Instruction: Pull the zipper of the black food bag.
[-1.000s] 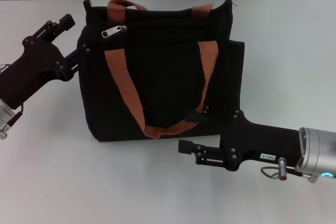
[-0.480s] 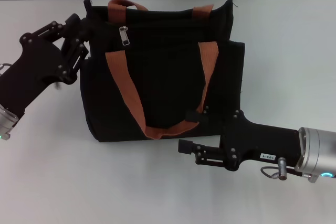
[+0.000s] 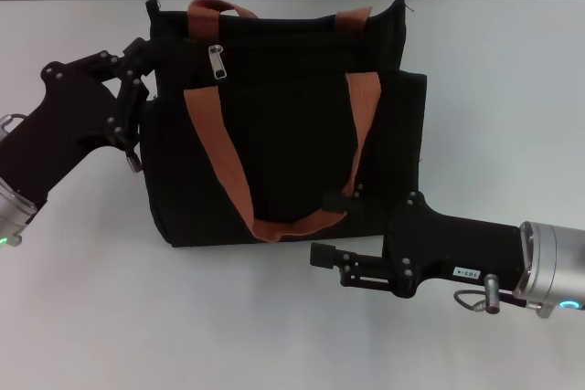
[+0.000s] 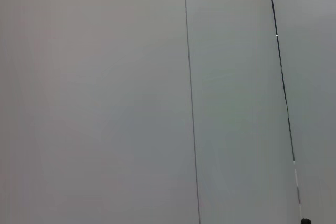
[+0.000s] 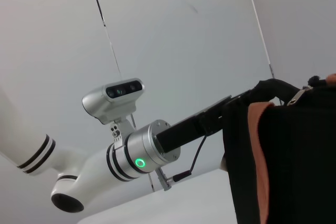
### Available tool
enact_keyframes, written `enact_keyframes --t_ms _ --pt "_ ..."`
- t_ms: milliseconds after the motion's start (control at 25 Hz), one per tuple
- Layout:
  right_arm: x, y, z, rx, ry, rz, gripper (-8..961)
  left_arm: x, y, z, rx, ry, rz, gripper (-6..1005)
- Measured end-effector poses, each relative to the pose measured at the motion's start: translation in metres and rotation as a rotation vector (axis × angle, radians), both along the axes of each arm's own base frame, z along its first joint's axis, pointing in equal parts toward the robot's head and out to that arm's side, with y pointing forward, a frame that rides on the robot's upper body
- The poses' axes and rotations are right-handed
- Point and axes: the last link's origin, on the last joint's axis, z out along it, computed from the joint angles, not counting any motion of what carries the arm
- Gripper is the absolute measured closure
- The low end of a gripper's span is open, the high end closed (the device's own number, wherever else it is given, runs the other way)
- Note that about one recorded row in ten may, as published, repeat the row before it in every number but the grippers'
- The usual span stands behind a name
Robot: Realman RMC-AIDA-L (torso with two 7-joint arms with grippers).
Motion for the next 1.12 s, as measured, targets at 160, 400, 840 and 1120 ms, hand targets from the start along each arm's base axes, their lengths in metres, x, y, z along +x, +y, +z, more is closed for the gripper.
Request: enact_keyframes --t_ms 160,400,840,1120 --pt "-0.002 -0.001 0.001 -0.002 0.018 0.002 247 0.004 0.001 -0.002 -0.042 -0.032 -0.003 967" --pt "-0.01 -0.009 0.008 -0.029 0.095 0.055 247 0.011 0.013 0.011 -0.242 -0.129 0.026 966" --pt "-0.036 0.016 0.036 -0.085 0.308 -0.049 247 0.033 0.03 0.026 -0.534 -0.177 0.056 964" --pt "-0.061 0.049 0.034 -0.19 0.319 -0.146 247 0.034 0.033 0.03 -0.54 -0.165 0.062 962"
